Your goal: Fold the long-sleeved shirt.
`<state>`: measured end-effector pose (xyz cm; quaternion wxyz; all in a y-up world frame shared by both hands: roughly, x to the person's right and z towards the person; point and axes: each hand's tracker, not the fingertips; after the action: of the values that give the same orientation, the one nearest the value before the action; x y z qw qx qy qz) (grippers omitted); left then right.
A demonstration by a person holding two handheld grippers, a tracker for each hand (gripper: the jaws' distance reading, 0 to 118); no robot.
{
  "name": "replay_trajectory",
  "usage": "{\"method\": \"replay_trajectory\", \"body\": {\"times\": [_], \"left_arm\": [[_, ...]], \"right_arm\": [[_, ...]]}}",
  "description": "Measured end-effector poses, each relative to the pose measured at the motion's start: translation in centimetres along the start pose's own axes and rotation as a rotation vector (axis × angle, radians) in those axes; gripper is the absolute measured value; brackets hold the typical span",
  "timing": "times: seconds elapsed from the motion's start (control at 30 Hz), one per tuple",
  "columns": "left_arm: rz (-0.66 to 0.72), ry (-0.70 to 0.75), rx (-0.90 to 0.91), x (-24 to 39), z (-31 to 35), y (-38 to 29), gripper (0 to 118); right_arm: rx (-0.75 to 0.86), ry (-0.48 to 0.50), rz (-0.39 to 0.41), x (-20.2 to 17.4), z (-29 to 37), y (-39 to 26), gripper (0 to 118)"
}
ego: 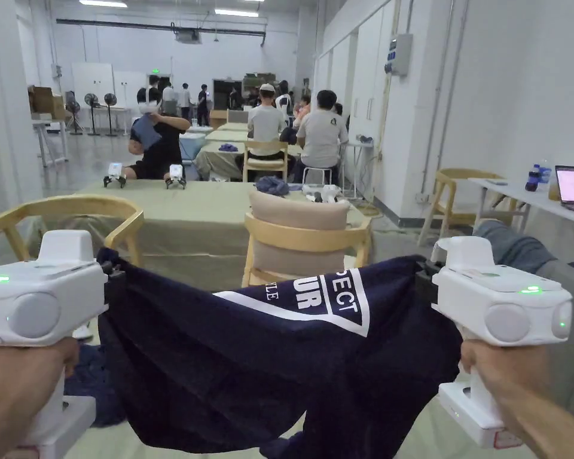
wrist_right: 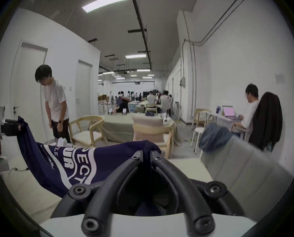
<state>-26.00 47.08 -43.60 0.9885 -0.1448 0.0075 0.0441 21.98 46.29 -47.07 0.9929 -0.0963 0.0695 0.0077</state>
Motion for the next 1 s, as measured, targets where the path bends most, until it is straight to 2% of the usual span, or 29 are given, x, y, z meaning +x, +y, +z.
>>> {"method": "replay_trajectory", "body": {"times": [0.07, 0.1, 0.13, 0.2, 0.23, 0.27, 0.3, 0.33, 0.4, 0.47, 0.57, 0.63, 0.67, 0.73, 0.8, 0.87, 0.9, 0.93, 0.97, 1.0], "left_arm": [[0.014, -0.001, -0.032, -0.1, 1.9, -4.7, 16], [0.012, -0.029, -0.088, -0.1, 2.5, -7.1, 16], [-0.017, -0.027, -0.143, 0.0, 3.2, -9.4, 16], [0.043, -0.059, -0.178, -0.3, 5.5, -14.5, 16], [0.027, -0.096, -0.243, -0.4, 6.3, -16.4, 16], [0.02, -0.061, -0.244, -0.8, 7.7, -18.9, 16], [0.078, -0.05, -0.255, -1.2, 8.6, -21.3, 16], [0.078, -0.081, -0.327, -1.3, 9.3, -23.1, 16], [0.09, -0.066, -0.386, -1.4, 11.2, -27.0, 16], [-0.008, -0.056, -0.457, -1.3, 13.2, -30.0, 16], [0.001, -0.05, -0.52, -2.2, 16.0, -33.2, 16], [-0.002, -0.01, -0.557, -3.0, 17.3, -34.7, 16], [0.025, 0.009, -0.57, -3.5, 17.8, -35.4, 16], [0.064, -0.004, -0.615, -3.9, 18.0, -36.5, 16], [0.063, -0.002, -0.61, -3.9, 17.8, -37.2, 16], [0.087, 0.018, -0.603, -3.7, 17.7, -37.5, 17], [0.111, 0.022, -0.581, -3.8, 17.6, -37.3, 21], [0.12, 0.017, -0.579, -3.8, 17.5, -37.0, 35], [0.12, 0.032, -0.569, -3.8, 17.5, -36.5, 74], [0.12, 0.049, -0.561, -3.7, 17.4, -35.7, 102]], "right_arm": [[-0.04, -0.003, 0.025, 0.1, 2.5, -4.8, 4], [-0.073, 0.01, 0.007, 0.1, 3.9, -7.4, 4], [-0.125, 0.023, 0.025, 0.0, 5.4, -9.9, 4], [-0.17, 0.037, -0.001, 0.0, 8.4, -15.3, 4], [-0.192, 0.043, 0.025, -0.2, 9.9, -17.4, 4], [-0.188, 0.034, 0.023, -0.5, 11.6, -20.0, 4], [-0.25, 0.045, 0.033, -0.7, 12.9, -22.4, 4], [-0.272, 0.043, 0.046, -0.9, 14.2, -24.4, 4], [-0.354, 0.054, 0.003, -1.6, 16.9, -28.7, 4], [-0.384, 0.076, 0.05, -2.3, 19.4, -31.6, 4], [-0.447, 0.112, 0.134, -3.6, 22.4, -34.3, 4], [-0.519, 0.11, 0.119, -3.8, 23.5, -35.7, 4], [-0.549, 0.105, 0.14, -4.0, 24.0, -36.4, 4], [-0.562, 0.148, 0.11, -4.1, 24.7, -37.7, 4], [-0.583, 0.124, 0.156, -4.5, 24.6, -38.3, 4], [-0.595, 0.137, 0.117, -4.4, 24.2, -38.5, 4], [-0.589, 0.122, 0.107, -4.4, 24.1, -38.5, 4], [-0.574, 0.12, 0.096, -4.3, 24.0, -38.4, 7], [-0.569, 0.115, 0.089, -4.2, 23.8, -37.9, 27], [-0.562, 0.09, 0.081, -4.3, 23.7, -37.2, 62]]}}
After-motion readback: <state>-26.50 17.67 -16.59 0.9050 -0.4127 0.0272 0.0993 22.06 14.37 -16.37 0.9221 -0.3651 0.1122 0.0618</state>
